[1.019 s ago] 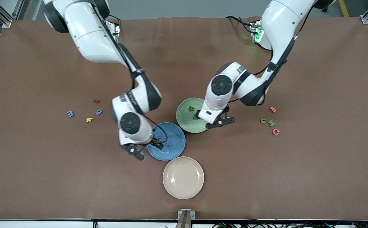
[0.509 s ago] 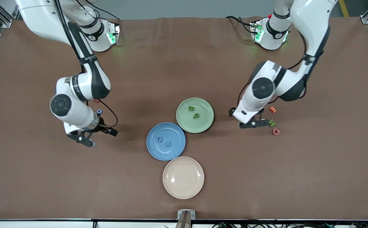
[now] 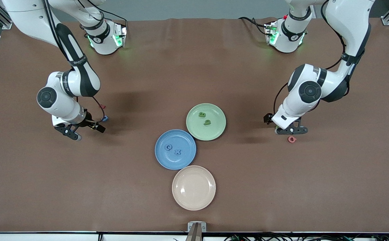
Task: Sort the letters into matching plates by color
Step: 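Grasp the blue 6 with the right gripper while the left gripper grasps the green letter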
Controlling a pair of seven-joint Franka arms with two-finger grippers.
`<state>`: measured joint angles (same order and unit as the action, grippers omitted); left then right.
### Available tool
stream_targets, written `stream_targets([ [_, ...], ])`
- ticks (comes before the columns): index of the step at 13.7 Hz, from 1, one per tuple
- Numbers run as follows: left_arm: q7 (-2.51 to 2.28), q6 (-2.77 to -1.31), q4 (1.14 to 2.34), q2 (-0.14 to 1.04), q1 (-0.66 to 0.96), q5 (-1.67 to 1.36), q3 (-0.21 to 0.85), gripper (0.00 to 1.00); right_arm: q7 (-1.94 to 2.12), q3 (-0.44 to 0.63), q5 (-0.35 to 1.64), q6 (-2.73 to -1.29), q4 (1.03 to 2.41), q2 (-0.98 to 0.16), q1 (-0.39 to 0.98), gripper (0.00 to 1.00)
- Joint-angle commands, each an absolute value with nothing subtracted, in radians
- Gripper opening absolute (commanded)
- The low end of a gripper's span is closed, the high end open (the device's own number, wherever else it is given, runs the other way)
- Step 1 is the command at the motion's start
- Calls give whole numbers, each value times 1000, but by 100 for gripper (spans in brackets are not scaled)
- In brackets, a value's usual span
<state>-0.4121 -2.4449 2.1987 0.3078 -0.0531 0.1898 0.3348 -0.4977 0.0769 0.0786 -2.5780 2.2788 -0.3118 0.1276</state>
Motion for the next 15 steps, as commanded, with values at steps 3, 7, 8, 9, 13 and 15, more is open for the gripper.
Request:
stream_targets([
  [3,-368,-2528,2244,331,-83,196,341,98,-499,55,75,-2683,2384,-298,103,93],
  [7,-368,-2572,2244,391,-84,195,337,96,-505,51,87,-2697,2396,-337,117,91],
  [8,-370,-2589,2244,405,-83,195,336,96,-506,49,87,-2694,2395,-341,118,90],
  [9,-370,-2614,2241,420,-83,195,334,95,-508,46,87,-2689,2396,-341,123,90],
  [13,-376,-2645,2223,462,-95,268,330,91,-515,46,91,-2688,2396,-347,144,84],
  [15,-379,-2646,2214,472,-107,307,331,91,-515,46,91,-2683,2398,-347,144,78],
])
